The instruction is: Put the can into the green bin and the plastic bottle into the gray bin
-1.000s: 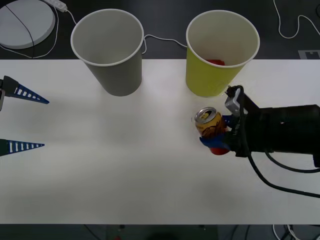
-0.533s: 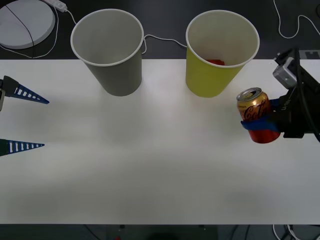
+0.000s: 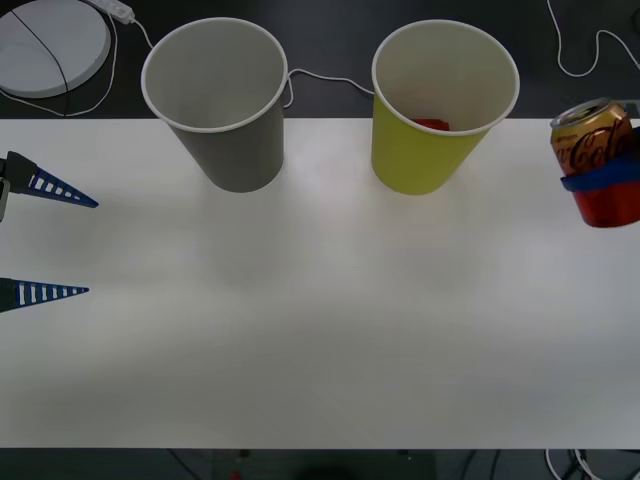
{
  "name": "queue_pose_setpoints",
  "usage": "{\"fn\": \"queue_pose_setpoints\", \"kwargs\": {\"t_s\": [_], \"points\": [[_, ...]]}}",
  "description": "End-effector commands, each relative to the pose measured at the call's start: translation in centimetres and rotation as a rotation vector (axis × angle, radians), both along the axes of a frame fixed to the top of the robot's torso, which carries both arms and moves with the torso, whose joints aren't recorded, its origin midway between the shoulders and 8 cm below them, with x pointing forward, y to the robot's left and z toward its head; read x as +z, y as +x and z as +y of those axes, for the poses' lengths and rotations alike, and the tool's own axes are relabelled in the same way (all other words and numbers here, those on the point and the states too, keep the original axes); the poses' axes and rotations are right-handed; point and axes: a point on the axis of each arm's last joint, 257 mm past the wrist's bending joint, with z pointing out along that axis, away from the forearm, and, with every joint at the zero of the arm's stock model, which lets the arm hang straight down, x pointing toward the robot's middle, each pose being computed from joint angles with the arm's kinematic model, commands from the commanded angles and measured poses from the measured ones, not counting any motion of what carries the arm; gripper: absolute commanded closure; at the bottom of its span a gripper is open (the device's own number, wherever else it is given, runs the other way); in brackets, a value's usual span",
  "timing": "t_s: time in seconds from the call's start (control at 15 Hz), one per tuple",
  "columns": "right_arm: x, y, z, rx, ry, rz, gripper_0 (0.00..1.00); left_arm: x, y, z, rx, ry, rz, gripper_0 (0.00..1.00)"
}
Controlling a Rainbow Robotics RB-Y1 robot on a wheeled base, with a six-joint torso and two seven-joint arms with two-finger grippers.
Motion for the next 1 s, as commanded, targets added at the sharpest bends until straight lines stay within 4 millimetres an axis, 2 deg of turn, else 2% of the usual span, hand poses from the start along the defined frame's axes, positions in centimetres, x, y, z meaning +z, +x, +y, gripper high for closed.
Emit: {"fn": "queue_pose_setpoints", "kwargs": {"t_s": [0.07, 0.33, 0.6, 0.87, 1.0], "points": [[2.8, 0.5, -1.5, -0.015, -0.036, 0.014, 1.0, 0.0, 0.0, 0.0, 0.0, 0.0, 0.0, 0.0], [4.6, 4.2, -0.8, -0.035, -0.041, 0.026, 1.0, 0.0, 0.0, 0.0, 0.0, 0.0, 0.0, 0.0], [5.5, 8.7, 0.9, -0.053, -0.053, 0.046, 1.0, 0.0, 0.0, 0.0, 0.0, 0.0, 0.0, 0.0], [5.5, 12.7, 3.7, -0.063, -0.097, 0.018, 1.0, 0.0, 0.0, 0.0, 0.0, 0.0, 0.0, 0.0], [5.1, 14.0, 5.1, -0.062, -0.108, 0.008, 1.0, 0.0, 0.0, 0.0, 0.0, 0.0, 0.0, 0.0]]}}
